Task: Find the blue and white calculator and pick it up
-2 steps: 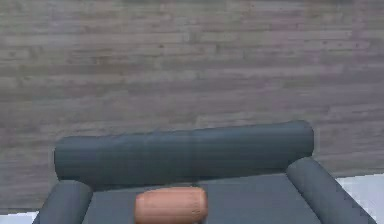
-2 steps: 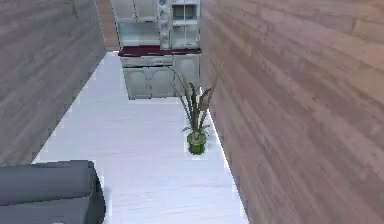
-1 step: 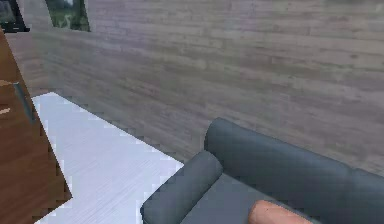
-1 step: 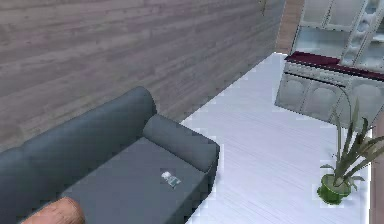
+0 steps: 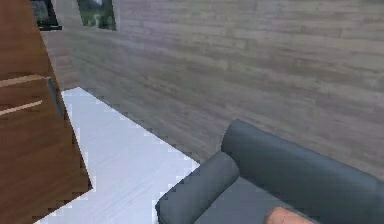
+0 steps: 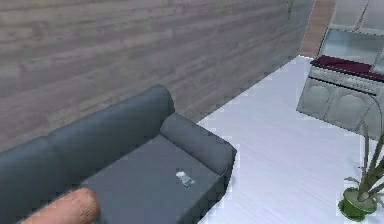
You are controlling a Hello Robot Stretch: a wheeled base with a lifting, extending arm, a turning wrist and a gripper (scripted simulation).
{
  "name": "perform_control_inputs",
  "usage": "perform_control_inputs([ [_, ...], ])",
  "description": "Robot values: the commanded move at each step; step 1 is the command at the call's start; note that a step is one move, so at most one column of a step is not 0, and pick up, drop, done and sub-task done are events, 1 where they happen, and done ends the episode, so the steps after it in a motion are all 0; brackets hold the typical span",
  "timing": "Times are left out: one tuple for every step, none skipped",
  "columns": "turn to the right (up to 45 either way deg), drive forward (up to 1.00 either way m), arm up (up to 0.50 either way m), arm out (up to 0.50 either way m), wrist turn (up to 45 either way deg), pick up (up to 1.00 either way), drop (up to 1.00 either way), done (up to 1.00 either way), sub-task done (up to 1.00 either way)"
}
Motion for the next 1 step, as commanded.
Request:
perform_control_inputs([
  [-3.0, 0.0, 0.0, 0.0, 0.0, 0.0, 0.0, 0.0, 0.0],
])
